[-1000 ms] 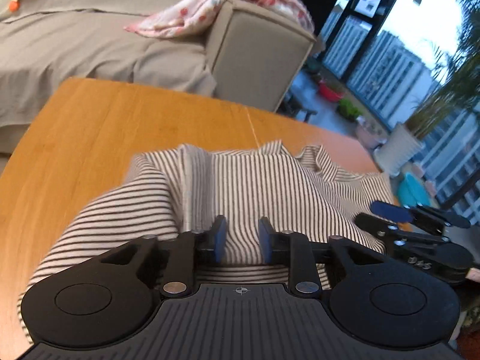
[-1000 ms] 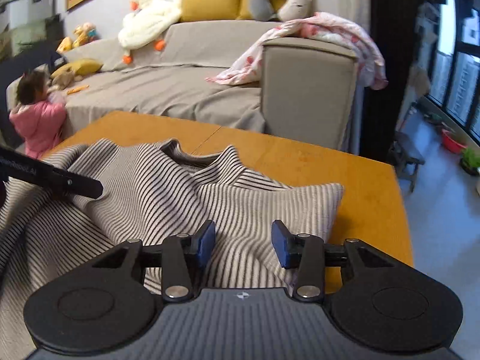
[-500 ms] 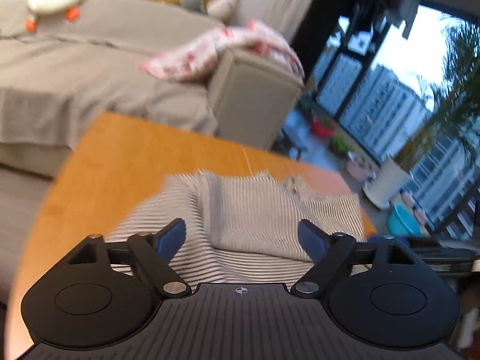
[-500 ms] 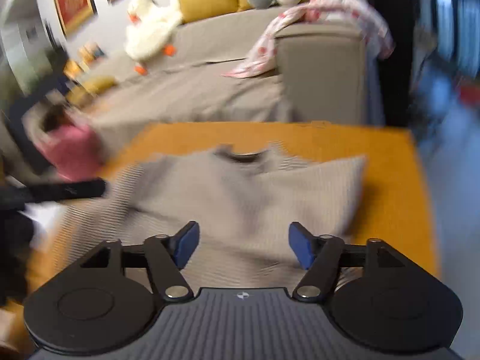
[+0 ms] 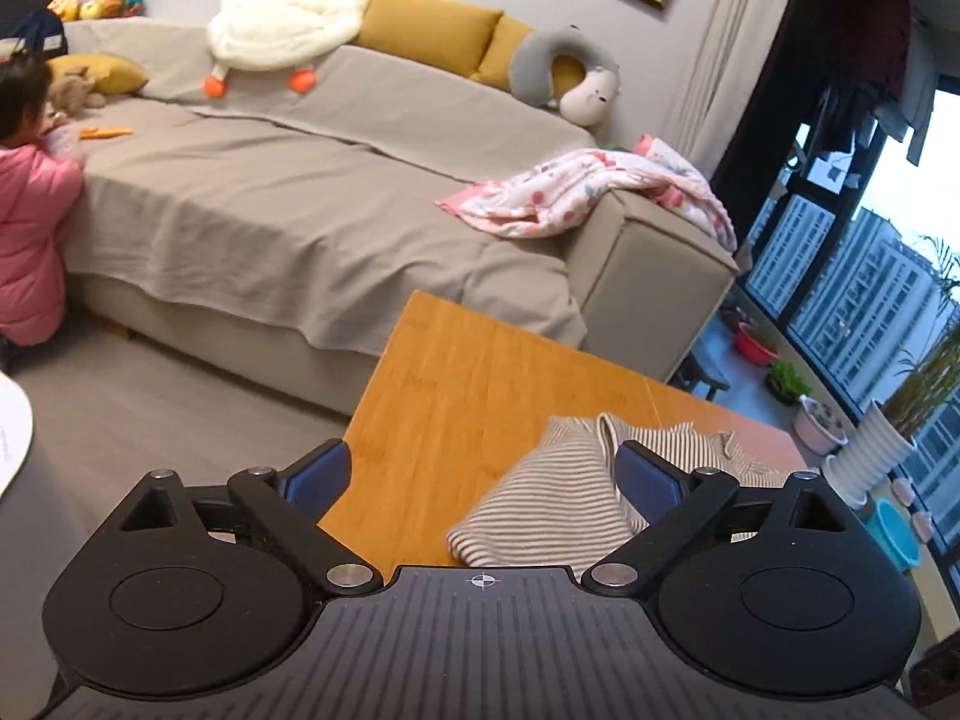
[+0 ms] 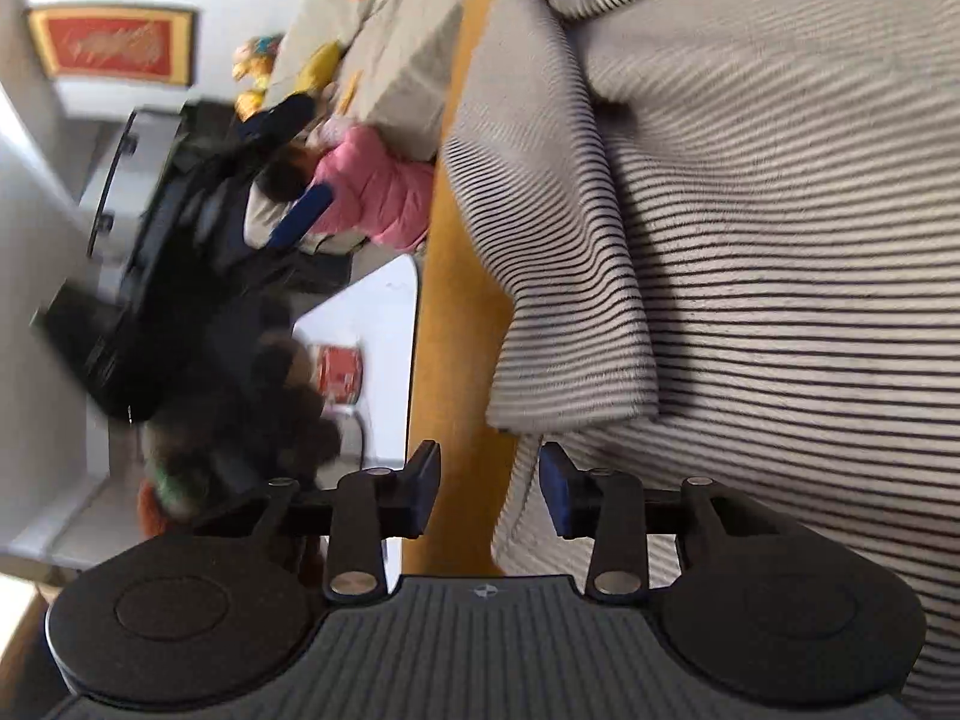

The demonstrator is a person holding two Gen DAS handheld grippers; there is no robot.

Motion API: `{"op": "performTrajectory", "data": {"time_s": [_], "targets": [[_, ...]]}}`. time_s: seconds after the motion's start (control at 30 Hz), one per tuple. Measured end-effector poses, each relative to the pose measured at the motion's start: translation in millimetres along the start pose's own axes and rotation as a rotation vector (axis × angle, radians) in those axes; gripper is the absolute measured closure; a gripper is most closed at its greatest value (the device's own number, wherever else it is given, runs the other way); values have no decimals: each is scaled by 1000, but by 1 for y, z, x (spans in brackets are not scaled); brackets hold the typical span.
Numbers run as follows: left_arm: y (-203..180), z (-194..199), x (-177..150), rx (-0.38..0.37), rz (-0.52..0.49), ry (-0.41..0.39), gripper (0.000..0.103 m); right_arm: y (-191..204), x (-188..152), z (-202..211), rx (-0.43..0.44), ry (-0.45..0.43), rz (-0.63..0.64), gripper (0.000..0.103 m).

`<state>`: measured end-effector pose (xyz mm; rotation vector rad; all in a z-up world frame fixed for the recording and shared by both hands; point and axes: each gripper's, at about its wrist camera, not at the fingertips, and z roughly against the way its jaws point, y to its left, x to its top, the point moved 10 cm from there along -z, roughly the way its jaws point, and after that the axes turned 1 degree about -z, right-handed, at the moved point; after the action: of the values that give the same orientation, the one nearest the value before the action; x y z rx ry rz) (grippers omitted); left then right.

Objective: Fold clothes

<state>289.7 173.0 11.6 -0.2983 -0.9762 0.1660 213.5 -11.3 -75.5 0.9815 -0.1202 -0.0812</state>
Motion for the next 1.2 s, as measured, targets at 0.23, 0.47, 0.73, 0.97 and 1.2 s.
{"op": "performTrajectory", "data": {"time_s": [0.23,0.47,0.73,0.97,1.2], "targets": [[3,7,-4,0,-5,-1,4,28,28,8,-157,-250,312,91],[3,10,1,-7,-3,-19,4,71,78,71,-220,-465,507,99],[-22,-5,0,-68,-39,1,2,153,142,171,-363,-780,854,99],[-67,-32,-13,-158,-108,49,0,127,176,242,-524,-874,928,100],[-124,-66,-28,-243,-232,112,0,-43,199,222,-632,-709,574,99]]}}
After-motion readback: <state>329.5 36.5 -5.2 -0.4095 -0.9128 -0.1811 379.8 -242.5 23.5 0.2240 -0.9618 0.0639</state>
